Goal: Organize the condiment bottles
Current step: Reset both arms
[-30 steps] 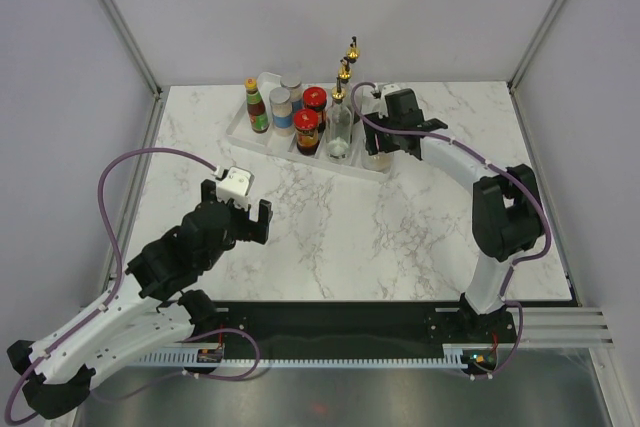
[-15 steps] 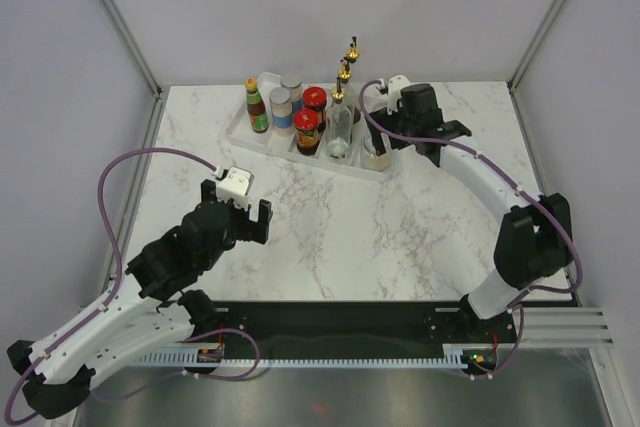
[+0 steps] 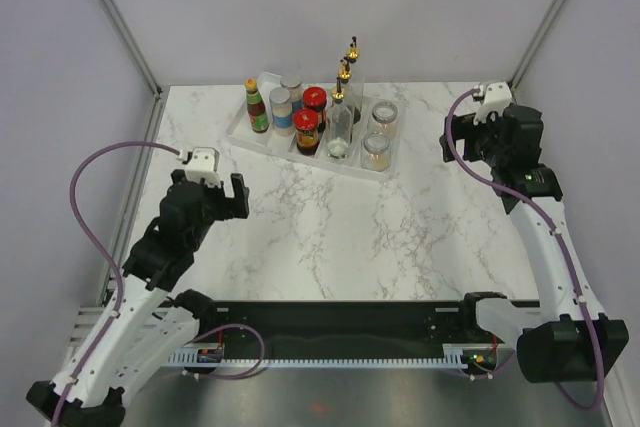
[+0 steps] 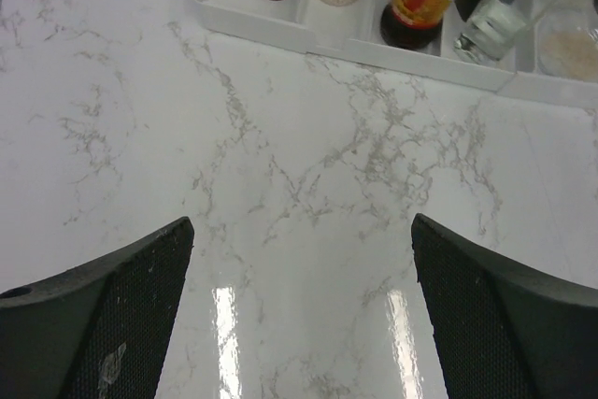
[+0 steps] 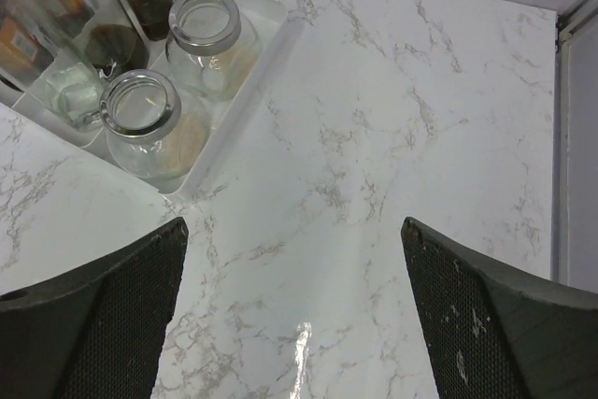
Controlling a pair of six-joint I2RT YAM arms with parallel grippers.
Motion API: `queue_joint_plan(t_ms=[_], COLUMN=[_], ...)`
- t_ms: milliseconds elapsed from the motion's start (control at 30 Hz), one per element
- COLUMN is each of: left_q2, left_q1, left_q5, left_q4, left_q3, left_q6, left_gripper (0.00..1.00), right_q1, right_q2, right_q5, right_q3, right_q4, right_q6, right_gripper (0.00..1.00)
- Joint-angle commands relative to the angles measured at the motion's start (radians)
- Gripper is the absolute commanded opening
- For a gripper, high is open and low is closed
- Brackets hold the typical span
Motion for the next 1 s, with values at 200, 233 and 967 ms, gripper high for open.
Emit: queue_joint_plan(t_ms=[200,233,967], left_q2=[0.169,0.174,0.071], left_q1=[0.364,0.382,0.386], left_q5=[0.191,0.171,0.24], left_q4=[0.07,0.078,0.121], left_q3=[0.048,0.042,-0.041], left_q6=[-0.087,-0.088,-0.027], left_gripper=[1.0,1.0,1.0], right_q1=[-0.07,-0.073,-0.089], right_q2=[-0.11,-0.119,-0.254], right_q5=[0.07,0.116,0.402], right_q3=[-0.146,-0.155,-0.313], right_q4=[0.026,0.043,0.189], right_q6=[0.083,0.094,0.229], right_gripper=[0.98,0.98,0.98])
